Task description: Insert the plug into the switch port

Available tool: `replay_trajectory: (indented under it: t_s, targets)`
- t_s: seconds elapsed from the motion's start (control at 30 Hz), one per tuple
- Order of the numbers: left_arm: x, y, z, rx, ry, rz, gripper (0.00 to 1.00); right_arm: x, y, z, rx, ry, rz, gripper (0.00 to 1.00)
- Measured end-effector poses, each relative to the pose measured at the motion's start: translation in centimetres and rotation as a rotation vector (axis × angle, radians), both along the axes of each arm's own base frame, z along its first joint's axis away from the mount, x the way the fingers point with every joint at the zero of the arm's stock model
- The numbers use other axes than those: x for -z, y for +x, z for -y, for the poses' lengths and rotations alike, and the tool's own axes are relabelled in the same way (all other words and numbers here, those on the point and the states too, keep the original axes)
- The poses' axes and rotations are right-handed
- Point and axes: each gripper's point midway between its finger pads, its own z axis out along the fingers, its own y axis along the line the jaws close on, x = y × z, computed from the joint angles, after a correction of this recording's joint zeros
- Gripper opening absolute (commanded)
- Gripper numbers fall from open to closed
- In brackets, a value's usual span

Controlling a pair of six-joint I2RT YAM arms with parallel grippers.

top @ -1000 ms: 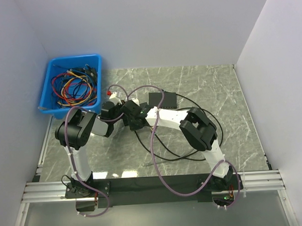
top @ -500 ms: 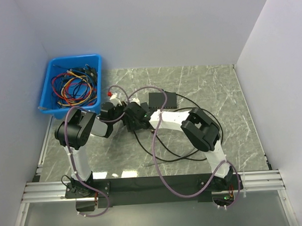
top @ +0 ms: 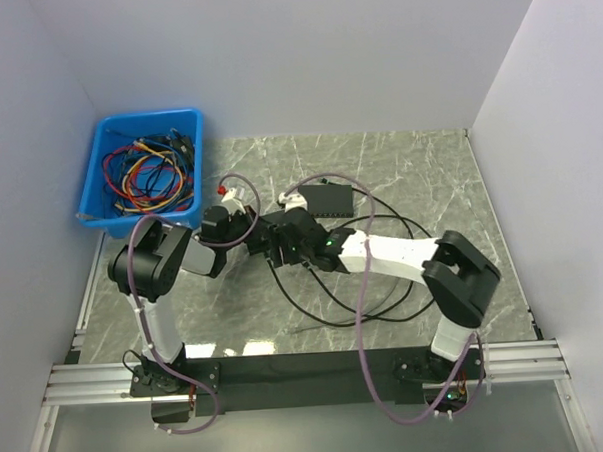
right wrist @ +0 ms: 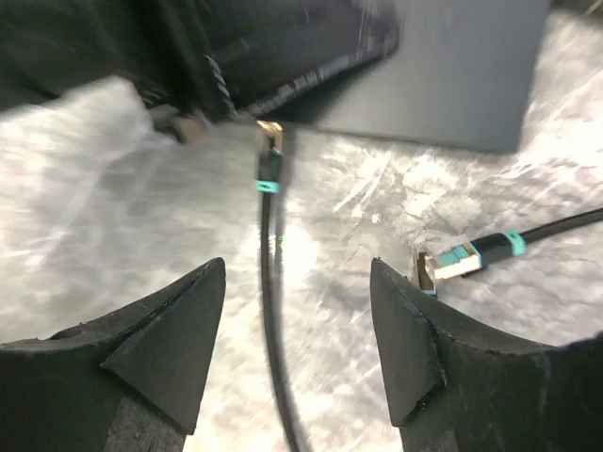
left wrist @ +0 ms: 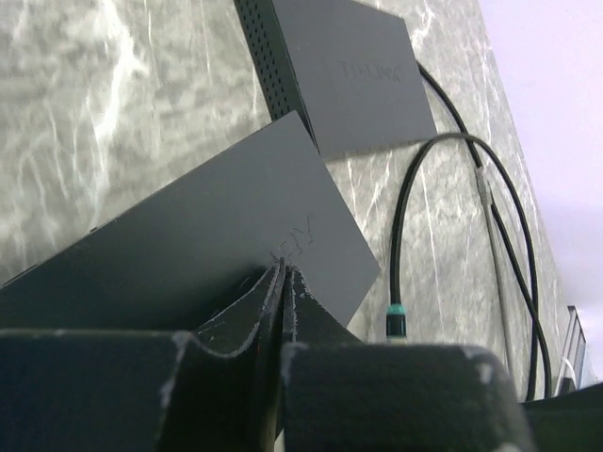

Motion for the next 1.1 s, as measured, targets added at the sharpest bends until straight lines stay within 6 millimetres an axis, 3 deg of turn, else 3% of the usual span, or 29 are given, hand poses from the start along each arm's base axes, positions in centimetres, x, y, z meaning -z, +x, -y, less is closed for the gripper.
replay_trajectory:
  t_s: [0.13,0.27,0.33,0.6,0.73,0.93,1.1]
  targets:
    - [-0.4,-1.2,-0.5,-0.01,0.025,-0.05,0.18,-3.0,0.0,0.2,0.005,0.056,0.049,0.7]
    - [-0.9,-2.0,-1.0,-0.025,0.086,-0.112,0.34,-2.6,-0.3,0.9,0.011,0.048,0.048,0.7]
    - [-1.2,-1.4,-1.3,-0.045,0.131,-0.136,0.37,-1.9,-0.6,1.3,0.012,0.03,0.037,0.7]
    - [-3.5,4.4,-4.9,-0.23,0.278,-0.156,0.37,-1.3,-0.9,1.8,0.014,0.005,0.021,0.7]
    - [-2.7,6.5,-7.7,-0.326,0.368,-0.198,0.35,-1.1,-1.0,2.0,0.013,-0.003,0.015,0.69]
    - [1.5,5.4,-9.4,-0.334,0.479,-0.326,0.3,-0.9,-1.1,2.1,0.012,-0.01,0.009,0.69]
    - [1.6,5.1,-9.4,-0.327,0.473,-0.315,0.28,-0.1,-1.3,2.0,0.006,-0.022,-0.008,0.68]
